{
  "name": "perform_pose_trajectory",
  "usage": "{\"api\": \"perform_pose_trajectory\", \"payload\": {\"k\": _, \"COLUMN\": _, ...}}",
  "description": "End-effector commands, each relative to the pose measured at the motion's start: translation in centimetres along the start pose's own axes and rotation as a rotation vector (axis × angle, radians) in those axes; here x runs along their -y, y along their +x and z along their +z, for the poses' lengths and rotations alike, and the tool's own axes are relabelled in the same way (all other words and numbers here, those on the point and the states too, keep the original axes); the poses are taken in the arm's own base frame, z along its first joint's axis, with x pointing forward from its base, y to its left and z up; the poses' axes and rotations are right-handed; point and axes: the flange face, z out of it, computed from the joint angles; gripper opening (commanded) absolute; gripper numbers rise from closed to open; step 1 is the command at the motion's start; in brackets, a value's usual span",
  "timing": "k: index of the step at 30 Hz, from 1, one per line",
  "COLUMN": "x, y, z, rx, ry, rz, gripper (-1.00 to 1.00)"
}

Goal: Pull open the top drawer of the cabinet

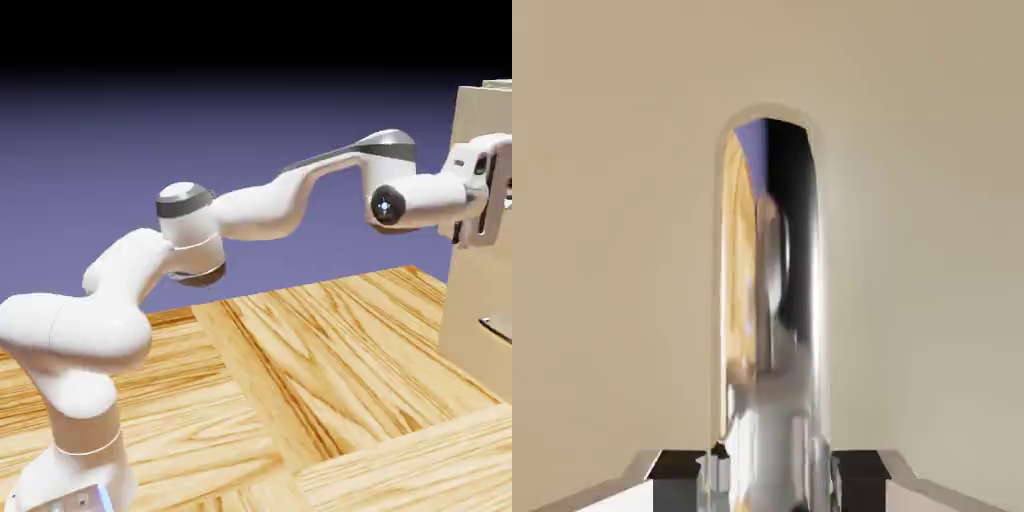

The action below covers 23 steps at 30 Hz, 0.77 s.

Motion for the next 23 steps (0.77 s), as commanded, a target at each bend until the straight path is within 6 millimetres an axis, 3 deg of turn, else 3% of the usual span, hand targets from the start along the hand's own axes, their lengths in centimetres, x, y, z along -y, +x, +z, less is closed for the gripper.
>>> {"api": "perform_pose_trajectory", "payload": {"k": 1, "x": 0.0, "y": 0.0, "z": -0.8, "rx": -0.002, "ry": -0.001, "rz": 0.000, "gripper": -1.00}}
{"api": "perform_pose_trajectory", "payload": {"k": 10, "x": 0.0, "y": 0.0, "z": -8.8, "rx": -0.002, "ry": -0.002, "rz": 0.000, "gripper": -1.00}}
{"api": "perform_pose_trajectory", "payload": {"k": 19, "x": 0.0, "y": 0.0, "z": -18.4, "rx": -0.002, "ry": -0.002, "rz": 0.000, "gripper": -1.00}}
{"api": "perform_pose_trajectory", "payload": {"k": 20, "x": 0.0, "y": 0.0, "z": -18.6, "rx": -0.002, "ry": -0.002, "rz": 0.000, "gripper": -1.00}}
{"api": "perform_pose_trajectory", "payload": {"k": 21, "x": 0.0, "y": 0.0, "z": -18.6, "rx": -0.002, "ry": -0.002, "rz": 0.000, "gripper": 1.00}}
{"api": "perform_pose_trajectory", "payload": {"k": 23, "x": 0.0, "y": 0.0, "z": -19.8, "rx": -0.001, "ry": -0.002, "rz": -0.001, "gripper": 1.00}}
